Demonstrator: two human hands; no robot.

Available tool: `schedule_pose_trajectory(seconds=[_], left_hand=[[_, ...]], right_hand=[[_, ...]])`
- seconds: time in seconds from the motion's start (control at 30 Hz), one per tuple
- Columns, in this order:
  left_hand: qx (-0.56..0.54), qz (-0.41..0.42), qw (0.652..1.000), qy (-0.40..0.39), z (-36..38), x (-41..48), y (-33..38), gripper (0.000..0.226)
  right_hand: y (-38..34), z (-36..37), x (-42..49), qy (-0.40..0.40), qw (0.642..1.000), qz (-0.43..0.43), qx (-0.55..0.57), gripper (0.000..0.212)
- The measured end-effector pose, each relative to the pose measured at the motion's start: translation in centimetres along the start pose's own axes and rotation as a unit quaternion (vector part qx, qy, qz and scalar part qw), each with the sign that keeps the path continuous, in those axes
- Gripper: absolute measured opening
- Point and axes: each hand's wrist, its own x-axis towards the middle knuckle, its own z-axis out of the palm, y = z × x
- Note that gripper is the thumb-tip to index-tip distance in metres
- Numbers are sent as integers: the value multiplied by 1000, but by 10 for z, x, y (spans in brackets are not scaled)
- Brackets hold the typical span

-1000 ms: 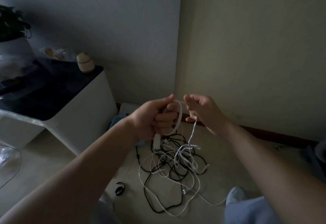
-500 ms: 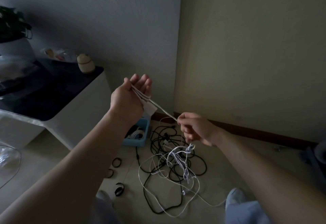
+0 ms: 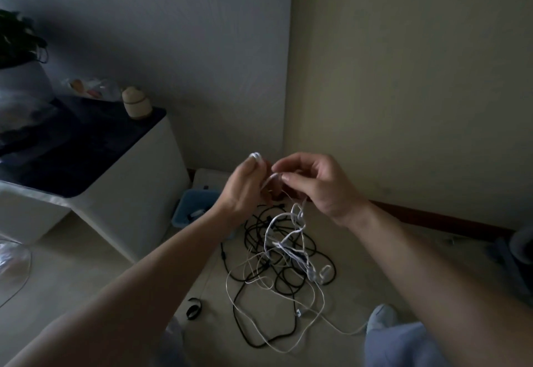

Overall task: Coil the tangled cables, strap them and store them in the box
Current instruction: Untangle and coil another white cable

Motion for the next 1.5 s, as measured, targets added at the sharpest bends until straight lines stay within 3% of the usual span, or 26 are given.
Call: schedule_pose_trajectory(seconds=[0.17, 0.27, 0.4, 0.53, 0.63, 0.77, 0.9, 1.03, 1.13, 1.3, 1.5], left_hand=[[-102, -136, 977, -126, 16, -11, 14, 61], [-139, -172, 962, -160, 18, -16, 24, 41], [-271, -211, 911, -229, 12, -15, 40, 28], [-398, -201, 850, -279, 0, -9, 50, 35], [-453, -192, 821, -291, -4, -8, 54, 35], [-487, -160, 821, -251, -7, -3, 56, 32], [-501, -133, 828, -216, -20, 3, 60, 33], [-515, -116, 829, -186, -20, 1, 63, 30], [-529, -96, 836, -115, -22, 3, 64, 26], [-505, -75, 859, 45, -31, 12, 53, 35], [-323, -21, 936, 137, -33, 21, 36, 36]], right_hand=[[5, -15, 7, 55, 998, -15, -12, 20], [13, -25, 11, 80, 994, -24, -74, 23], [23, -31, 14, 94, 985, -36, -138, 23], [28, -34, 15, 68, 990, 11, -124, 56], [33, -35, 12, -18, 993, 69, -89, 57], [46, -34, 12, -54, 980, 104, -158, 44], [63, -41, 10, -72, 966, 142, -203, 8], [69, -40, 3, -102, 957, 175, -207, 19], [70, -34, -4, -143, 945, 207, -210, 31], [65, -25, -4, -125, 954, 245, -116, 18], [56, -19, -9, -149, 958, 213, -124, 26]])
